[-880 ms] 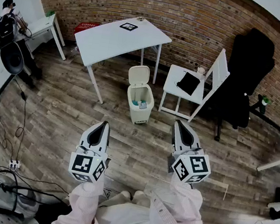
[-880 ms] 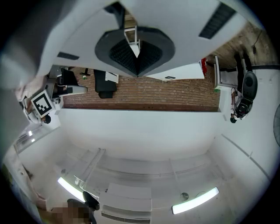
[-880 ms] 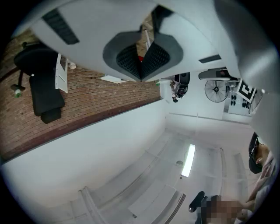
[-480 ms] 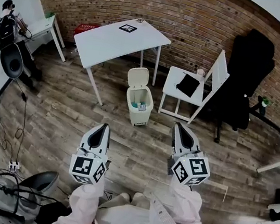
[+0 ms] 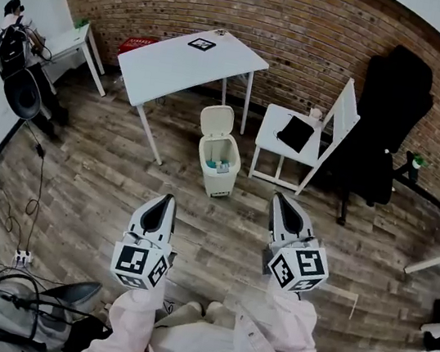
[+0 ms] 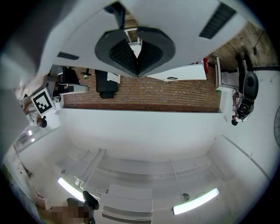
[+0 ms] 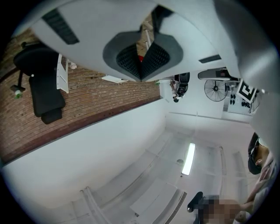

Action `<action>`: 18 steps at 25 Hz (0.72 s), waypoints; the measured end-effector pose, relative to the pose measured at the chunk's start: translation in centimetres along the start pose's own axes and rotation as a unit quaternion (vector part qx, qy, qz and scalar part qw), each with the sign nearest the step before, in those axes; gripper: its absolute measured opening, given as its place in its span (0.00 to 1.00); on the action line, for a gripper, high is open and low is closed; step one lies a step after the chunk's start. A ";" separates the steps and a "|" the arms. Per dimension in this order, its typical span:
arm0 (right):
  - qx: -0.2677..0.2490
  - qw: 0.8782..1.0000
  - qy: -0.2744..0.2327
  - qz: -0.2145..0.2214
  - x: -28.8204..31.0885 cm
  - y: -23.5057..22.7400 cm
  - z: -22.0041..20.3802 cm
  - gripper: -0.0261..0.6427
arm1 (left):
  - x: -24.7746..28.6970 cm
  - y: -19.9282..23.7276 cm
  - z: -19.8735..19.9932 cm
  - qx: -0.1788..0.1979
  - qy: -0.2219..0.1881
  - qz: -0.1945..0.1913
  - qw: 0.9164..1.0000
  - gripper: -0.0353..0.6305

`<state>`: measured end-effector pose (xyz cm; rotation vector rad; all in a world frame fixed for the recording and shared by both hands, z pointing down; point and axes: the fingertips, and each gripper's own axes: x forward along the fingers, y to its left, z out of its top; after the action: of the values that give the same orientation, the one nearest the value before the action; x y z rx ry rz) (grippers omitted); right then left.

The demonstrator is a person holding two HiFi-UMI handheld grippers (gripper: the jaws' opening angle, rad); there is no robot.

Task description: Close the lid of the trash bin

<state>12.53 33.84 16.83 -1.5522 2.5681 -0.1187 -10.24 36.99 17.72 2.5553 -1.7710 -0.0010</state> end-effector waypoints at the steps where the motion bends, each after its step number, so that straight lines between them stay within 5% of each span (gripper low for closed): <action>1: 0.000 1.000 -0.001 0.001 -0.2 0.0 -0.1 0.04 | -0.1 -0.2 -0.1 0.000 0.000 0.001 1.000 0.05; 18: 0.011 1.000 0.003 -0.002 -2.9 -2.1 -1.3 0.04 | 0.4 -3.2 -1.2 -0.010 0.005 -0.003 1.000 0.31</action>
<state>15.48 35.42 18.61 -1.5517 2.5604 -0.1507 -7.07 37.76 18.87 2.5428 -1.7493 -0.0071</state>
